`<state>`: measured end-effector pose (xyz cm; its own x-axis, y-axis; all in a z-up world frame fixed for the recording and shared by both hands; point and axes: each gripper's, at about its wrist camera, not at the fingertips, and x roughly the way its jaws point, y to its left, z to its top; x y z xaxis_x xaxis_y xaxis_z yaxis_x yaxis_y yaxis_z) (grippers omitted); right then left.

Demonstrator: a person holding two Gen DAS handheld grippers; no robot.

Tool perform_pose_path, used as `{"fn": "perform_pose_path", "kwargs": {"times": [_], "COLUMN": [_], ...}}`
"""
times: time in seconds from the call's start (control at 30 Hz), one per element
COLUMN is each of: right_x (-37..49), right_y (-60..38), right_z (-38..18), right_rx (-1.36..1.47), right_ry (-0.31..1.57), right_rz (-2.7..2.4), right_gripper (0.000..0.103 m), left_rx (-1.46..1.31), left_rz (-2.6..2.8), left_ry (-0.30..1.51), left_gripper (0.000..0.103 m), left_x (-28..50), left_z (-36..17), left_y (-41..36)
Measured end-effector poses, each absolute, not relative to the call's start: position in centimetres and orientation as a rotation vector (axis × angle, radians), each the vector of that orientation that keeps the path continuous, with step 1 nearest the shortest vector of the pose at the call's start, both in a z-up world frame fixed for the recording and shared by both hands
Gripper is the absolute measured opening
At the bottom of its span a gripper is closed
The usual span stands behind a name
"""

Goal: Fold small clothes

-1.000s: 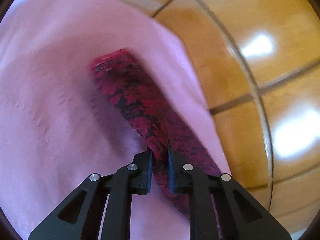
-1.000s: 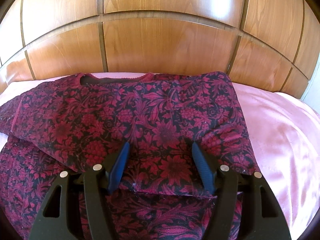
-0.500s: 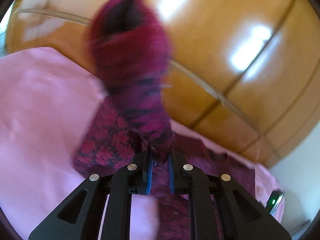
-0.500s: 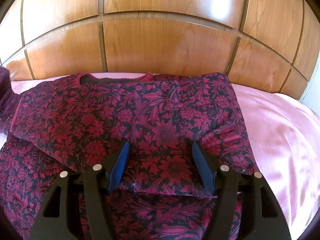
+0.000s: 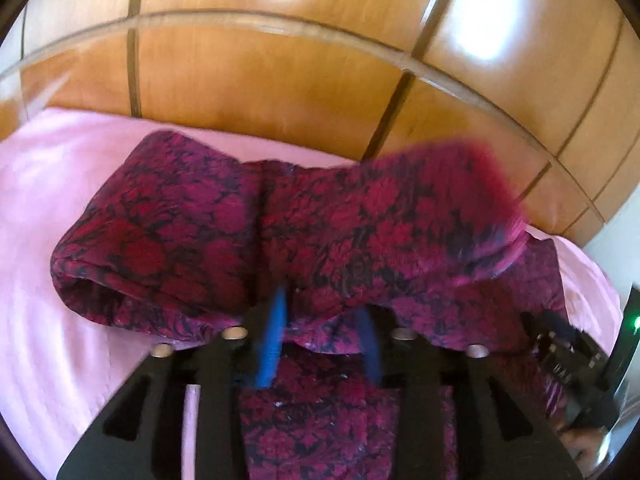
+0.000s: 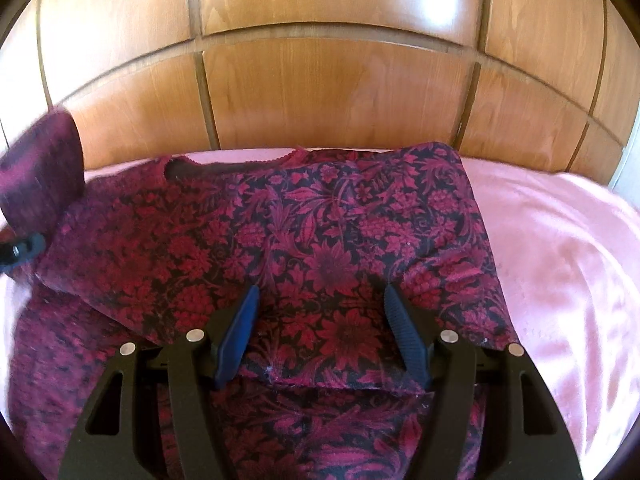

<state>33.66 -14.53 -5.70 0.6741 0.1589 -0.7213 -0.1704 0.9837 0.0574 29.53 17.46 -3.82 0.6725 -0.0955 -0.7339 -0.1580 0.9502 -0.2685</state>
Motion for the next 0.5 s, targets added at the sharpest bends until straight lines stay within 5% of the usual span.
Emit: {"fn": "perform_pose_path", "kwargs": {"times": [0.23, 0.3, 0.5], "right_x": [33.1, 33.2, 35.8], "right_y": [-12.6, -10.9, -5.8], "right_z": [-1.6, -1.2, -3.0], "right_rx": [0.261, 0.295, 0.483], "right_ry": [0.827, 0.849, 0.978], "right_rz": [0.470, 0.548, 0.674], "right_gripper": [0.064, 0.064, 0.064], "left_rx": [-0.241, -0.241, -0.279], "left_rz": [0.028, 0.042, 0.117], "left_ry": [0.797, 0.774, 0.748], "left_gripper": [0.047, 0.062, 0.063], "left_x": [27.7, 26.5, 23.2], "left_z": [-3.4, -3.0, -3.4], "left_y": [15.7, 15.8, 18.4]}}
